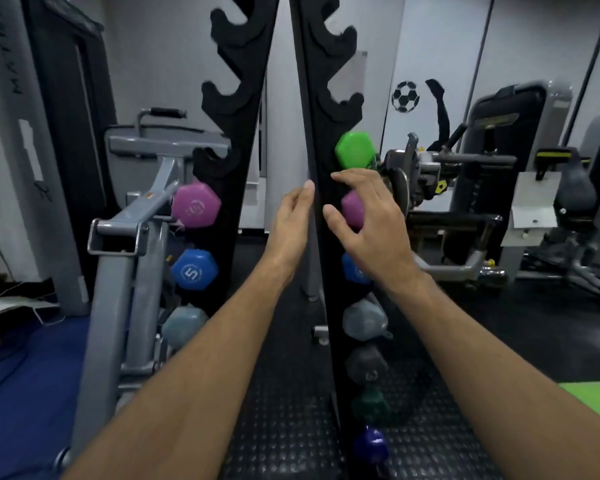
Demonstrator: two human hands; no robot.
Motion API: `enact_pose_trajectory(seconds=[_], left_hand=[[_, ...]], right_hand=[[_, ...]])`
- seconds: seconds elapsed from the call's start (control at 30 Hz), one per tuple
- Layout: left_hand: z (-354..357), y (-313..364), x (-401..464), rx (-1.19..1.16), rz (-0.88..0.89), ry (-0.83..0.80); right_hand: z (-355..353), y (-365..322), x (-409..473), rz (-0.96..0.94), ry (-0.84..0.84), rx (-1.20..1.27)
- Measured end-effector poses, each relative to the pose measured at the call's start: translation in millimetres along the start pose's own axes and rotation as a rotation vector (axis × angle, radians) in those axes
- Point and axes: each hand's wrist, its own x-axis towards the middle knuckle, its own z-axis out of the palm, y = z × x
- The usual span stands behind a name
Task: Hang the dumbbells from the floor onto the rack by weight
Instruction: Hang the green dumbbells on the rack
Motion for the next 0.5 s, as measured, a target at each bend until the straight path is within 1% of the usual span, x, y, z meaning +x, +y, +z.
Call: enact_pose_trajectory(seconds=[0.1,0.17,0.27,0.33,0.4,0.5], left_hand=[[-19.2,-29.4,-28.7,0.080,-0.042,0.001],[-33.0,-56.0,-53.4,0.136,-0.100,-0.008],[-55.5,-108.8,-100.7,0.204,-0.219,0.020],[-73.8,-155.7,-140.3,0.230,-0.351,0.055],[-91.8,-204.8,-179.6,0.261,-0.530,0.084],[-116.9,-277.0,-232.5,0.303,-0.746,0.104]], right_hand=[[19.2,-5.4,-52.0,0.124,-0.116,0.166],[37.7,-2.2,-91.2,0.257,-0.236,0.220],[66.4,4.8,-158.7,0.496,-0.426,0.290],[84.1,6.0,-210.3,0.666,-0.553,0.301],[101.7,5.8,-263.0,0.812,-0.697,0.302],[126.4,3.9,-334.2,0.951,-0.906,0.287]])
